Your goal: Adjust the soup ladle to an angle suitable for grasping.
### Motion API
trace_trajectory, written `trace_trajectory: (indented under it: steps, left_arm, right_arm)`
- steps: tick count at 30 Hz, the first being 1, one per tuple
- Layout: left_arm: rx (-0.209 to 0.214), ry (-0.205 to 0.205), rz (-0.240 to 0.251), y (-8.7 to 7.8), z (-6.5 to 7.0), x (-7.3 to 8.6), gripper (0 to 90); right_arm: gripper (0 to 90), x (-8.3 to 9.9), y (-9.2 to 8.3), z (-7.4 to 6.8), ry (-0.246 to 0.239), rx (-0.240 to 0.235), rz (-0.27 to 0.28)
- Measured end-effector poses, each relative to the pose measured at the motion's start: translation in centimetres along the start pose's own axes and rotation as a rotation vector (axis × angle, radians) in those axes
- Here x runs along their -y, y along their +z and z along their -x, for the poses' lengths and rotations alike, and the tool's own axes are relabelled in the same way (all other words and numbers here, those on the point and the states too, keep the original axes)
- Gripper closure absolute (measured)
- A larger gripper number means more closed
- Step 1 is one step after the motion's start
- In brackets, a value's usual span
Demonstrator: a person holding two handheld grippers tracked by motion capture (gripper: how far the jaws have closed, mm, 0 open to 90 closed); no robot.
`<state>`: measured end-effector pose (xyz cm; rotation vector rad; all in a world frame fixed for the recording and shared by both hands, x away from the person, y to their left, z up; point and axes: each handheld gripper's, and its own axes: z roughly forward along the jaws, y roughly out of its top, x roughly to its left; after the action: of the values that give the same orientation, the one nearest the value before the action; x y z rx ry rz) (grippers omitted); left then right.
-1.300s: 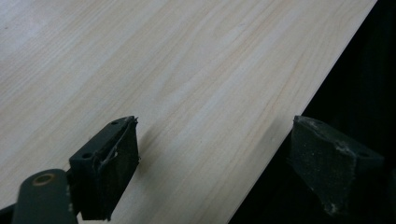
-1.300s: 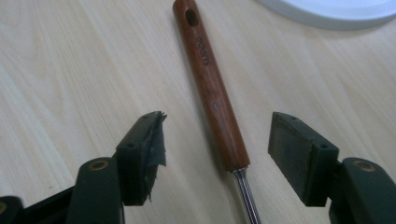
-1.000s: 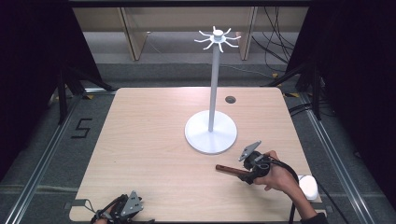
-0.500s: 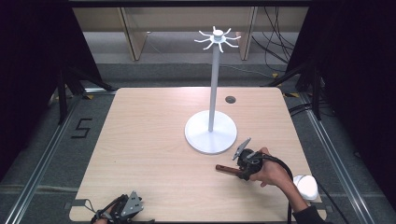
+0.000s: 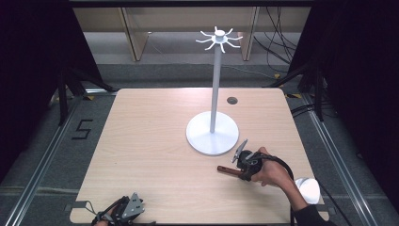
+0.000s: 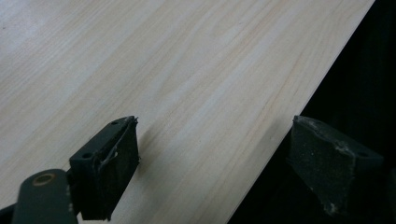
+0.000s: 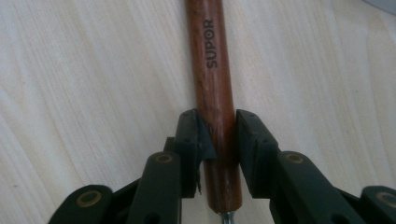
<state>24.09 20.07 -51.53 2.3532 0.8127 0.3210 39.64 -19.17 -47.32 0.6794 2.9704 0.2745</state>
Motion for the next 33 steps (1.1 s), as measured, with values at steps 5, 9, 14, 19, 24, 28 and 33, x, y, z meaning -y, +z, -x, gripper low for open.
trace_trajectory:
  steps: [5,9,14,19,24,28,33]
  left_arm:
    - [-0.001,0.0,0.0,0.0,0.0,0.0,15.4]
    - [0.004,0.002,0.003,0.0,0.0,0.0,15.4]
    - [0.001,0.004,0.003,0.0,0.0,0.0,15.4]
    - [0.001,0.003,0.003,0.0,0.0,0.0,15.4]
    - [0.003,0.004,0.002,0.0,0.0,0.0,15.4]
    - [0.002,0.009,-0.003,0.0,0.0,0.0,15.4]
    - [0.005,0.013,-0.009,0.0,0.0,0.0,15.4]
  right_arm:
    - [74.1,0.1,-1.5,0.2,-0.009,-0.006,0.059]
    - [74.1,0.4,-2.6,0.3,-0.017,0.016,0.127]
    - [74.2,1.5,-5.5,0.8,0.031,0.023,0.245]
    - [74.1,2.9,-8.2,1.0,0.039,0.047,0.365]
    - [74.2,4.5,-10.5,1.4,0.074,0.079,0.468]
    - [74.2,5.9,-11.9,2.0,0.082,0.091,0.543]
    - [74.2,7.3,-13.4,2.5,0.12,0.094,0.622]
